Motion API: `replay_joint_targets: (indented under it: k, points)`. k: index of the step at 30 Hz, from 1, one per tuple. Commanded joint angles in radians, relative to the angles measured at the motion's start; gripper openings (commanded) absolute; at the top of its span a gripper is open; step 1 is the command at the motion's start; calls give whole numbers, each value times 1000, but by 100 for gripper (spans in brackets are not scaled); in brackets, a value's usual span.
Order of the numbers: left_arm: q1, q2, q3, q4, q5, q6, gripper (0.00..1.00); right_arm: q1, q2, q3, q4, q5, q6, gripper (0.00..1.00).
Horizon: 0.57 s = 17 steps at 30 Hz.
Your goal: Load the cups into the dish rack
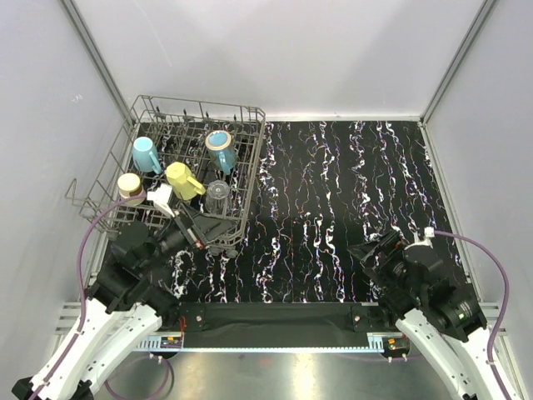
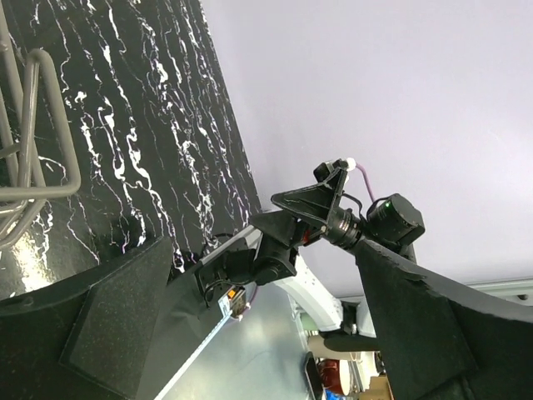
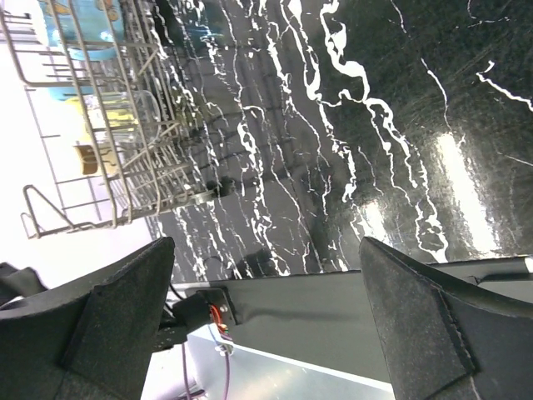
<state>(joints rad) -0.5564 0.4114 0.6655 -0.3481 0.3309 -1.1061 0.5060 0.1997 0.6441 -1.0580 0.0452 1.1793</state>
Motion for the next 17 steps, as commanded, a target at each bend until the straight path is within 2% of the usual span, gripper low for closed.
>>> replay_joint_targets:
  k: [1,8,14,17]
  points:
    - [1,-36,-41,34,22,-40,99,6,-32,-18,-5,36,48,100]
    - [1,-126,-188,201,85,-132,99,5,-68,-75,-8,-10,28,100]
    - [1,-212,-328,340,118,-208,99,6,-190,-184,44,-145,68,100]
    - [1,-275,-406,345,120,-241,99,6,-184,-184,30,-127,-13,100]
